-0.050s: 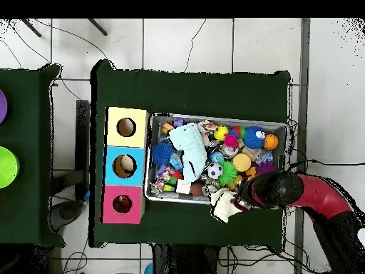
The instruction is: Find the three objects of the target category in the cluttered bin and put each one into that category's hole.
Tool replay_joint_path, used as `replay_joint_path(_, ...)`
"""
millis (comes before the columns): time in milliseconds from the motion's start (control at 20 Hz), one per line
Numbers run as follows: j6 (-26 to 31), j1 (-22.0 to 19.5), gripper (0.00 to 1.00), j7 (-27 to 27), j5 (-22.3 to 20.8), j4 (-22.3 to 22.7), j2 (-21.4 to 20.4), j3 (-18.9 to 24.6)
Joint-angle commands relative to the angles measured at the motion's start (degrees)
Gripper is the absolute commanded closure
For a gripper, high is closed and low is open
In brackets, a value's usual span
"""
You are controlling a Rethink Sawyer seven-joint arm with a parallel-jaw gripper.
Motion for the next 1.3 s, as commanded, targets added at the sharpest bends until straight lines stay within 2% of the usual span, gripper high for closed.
replay_joint_path(50, 1.28, -3.54, 1.00, -9.01, 5.25, 4.04, 3.17, 8.96)
replay_joint_path(400, -0.94, -7.90, 1.00, -7.03, 10.43, 5.56, 5.88, 14.72)
replay_joint_path(600, -0.50, -8.49, 1.00, -6.59, 10.15, 5.39, 6.24, 15.60)
replay_joint_path(850, -3.11, -9.50, 1.00, -4.11, 10.79, 6.16, 7.78, 17.89)
replay_joint_path(1050, -1.30, -10.15, 1.00, -7.11, 7.09, 5.28, 8.27, 16.98)
replay_joint_path(1300, -2.68, -11.71, 1.00, -6.51, 7.47, 6.07, 9.97, 18.62)
